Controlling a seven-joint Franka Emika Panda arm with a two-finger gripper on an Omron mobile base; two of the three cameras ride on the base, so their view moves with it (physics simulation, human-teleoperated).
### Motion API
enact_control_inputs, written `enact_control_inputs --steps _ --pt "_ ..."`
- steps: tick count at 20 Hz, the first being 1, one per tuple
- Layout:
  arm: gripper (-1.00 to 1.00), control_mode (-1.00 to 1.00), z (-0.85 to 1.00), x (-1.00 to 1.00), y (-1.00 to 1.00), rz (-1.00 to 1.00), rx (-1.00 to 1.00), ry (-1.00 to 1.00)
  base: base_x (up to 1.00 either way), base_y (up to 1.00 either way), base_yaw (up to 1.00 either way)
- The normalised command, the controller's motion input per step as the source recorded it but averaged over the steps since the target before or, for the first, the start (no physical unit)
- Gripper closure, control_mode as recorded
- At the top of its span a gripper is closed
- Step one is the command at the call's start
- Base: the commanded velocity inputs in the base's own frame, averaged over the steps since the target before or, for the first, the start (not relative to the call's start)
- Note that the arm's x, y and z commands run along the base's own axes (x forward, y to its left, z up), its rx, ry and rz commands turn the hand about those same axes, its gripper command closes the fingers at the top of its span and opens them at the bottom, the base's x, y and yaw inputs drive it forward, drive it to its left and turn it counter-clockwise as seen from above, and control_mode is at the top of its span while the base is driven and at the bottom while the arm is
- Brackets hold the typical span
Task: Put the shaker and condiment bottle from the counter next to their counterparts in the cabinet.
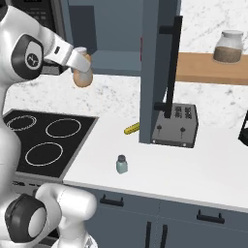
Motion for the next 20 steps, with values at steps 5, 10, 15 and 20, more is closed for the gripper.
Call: enact_control_inputs --steps 5,10,15,20 --pt "1.00 -1.00 0.14 0.00 -0.24 0.15 -0.07 -0.18 0.00 0.00 0.00" --pt "1.00 -1.00 -0.05 0.33 -0.29 0.14 -0.09 -0.08 0.00 0.00 0.00" --pt "1.00 -1.00 0.00 0.55 -0.09 0.06 -0.12 -0.04 0.00 0.00 0.00" --pt "1.00 -1.00 -0.12 0.19 0.00 0.08 -0.15 0.00 0.00 0.00 0.00"
